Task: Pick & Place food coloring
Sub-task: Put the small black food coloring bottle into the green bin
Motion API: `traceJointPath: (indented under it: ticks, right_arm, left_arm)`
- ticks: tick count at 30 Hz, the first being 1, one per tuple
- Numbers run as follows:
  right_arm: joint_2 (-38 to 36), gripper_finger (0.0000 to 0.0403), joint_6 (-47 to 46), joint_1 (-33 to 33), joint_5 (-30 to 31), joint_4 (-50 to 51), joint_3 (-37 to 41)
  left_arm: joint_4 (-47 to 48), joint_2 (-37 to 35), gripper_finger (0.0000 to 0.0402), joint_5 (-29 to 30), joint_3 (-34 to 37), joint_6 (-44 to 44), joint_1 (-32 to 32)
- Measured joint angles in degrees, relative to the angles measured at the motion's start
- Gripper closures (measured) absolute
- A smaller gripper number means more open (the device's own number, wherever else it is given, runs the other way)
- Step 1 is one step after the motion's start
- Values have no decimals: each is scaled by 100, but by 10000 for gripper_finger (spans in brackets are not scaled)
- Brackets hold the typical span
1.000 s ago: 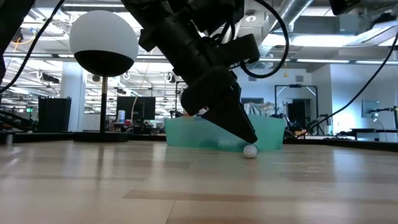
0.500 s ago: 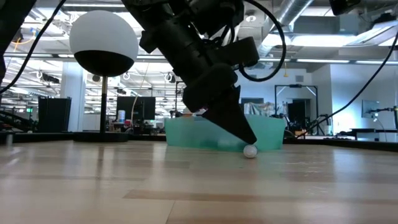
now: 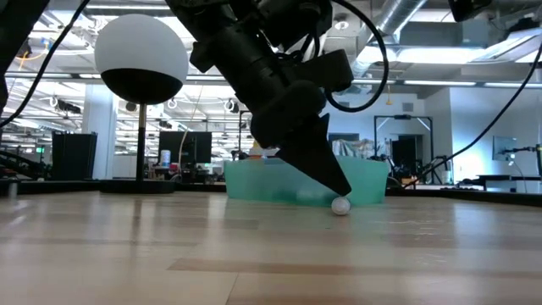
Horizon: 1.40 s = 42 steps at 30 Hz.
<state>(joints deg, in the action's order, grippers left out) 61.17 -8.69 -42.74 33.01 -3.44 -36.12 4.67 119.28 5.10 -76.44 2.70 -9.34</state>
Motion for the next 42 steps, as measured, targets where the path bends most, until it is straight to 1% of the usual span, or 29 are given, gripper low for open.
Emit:
traceJointPath:
  ticks: [21, 37, 42]
  right_arm:
    - [0, 269, 0, 0, 0, 0, 0]
    - [0, 269, 2, 0, 0, 2, 0]
    - [2, 269, -27, 0, 0, 7, -1]
  left_arm:
    - [-20, 0, 170, 15, 0, -247, 35]
    - [-147, 8, 170, -17, 0, -237, 35]
    - [-543, 364, 170, -292, 4, -126, 35]
